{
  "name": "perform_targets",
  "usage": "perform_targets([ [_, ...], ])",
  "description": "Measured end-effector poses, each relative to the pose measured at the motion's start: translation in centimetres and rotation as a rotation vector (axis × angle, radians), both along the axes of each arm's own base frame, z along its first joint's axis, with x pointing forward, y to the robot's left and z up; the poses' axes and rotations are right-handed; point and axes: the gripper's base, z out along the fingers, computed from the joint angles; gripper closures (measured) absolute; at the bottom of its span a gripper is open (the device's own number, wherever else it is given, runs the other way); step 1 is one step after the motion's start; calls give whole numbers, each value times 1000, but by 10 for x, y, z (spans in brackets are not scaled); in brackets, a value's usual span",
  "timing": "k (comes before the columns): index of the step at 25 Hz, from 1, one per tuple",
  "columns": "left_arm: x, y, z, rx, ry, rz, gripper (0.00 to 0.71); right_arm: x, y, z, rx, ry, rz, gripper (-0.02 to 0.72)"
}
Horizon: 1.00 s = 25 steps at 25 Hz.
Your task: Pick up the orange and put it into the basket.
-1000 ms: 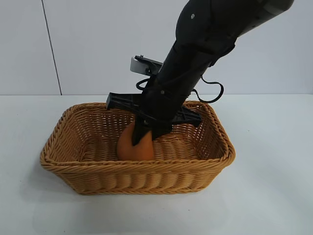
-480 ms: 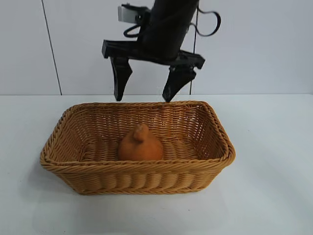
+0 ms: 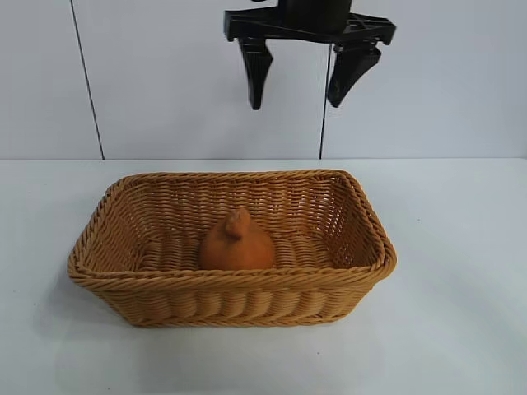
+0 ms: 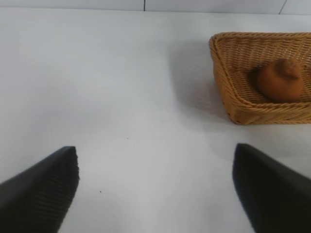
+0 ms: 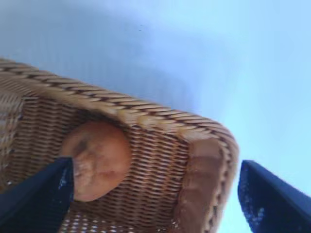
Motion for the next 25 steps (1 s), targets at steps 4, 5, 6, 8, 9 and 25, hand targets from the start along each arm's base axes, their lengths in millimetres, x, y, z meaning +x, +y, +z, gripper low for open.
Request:
perform_targets([
  [4,0,0,0,0,0,0,95,9,-60,0,-5,-1,-130,72],
  [5,0,0,0,0,0,0,95,10,-70,0,-5,-1,-152,72],
  [6,0,0,0,0,0,0,95,11,-75,0,-4,0,-164,72],
  [8,0,0,0,0,0,0,95,11,-82,0,-3,0,-179,72],
  [9,0,0,0,0,0,0,95,11,-82,0,-2,1,-180,72],
  [25,0,0,0,0,0,0,95,-93,-65,16,38,120,-89,72],
])
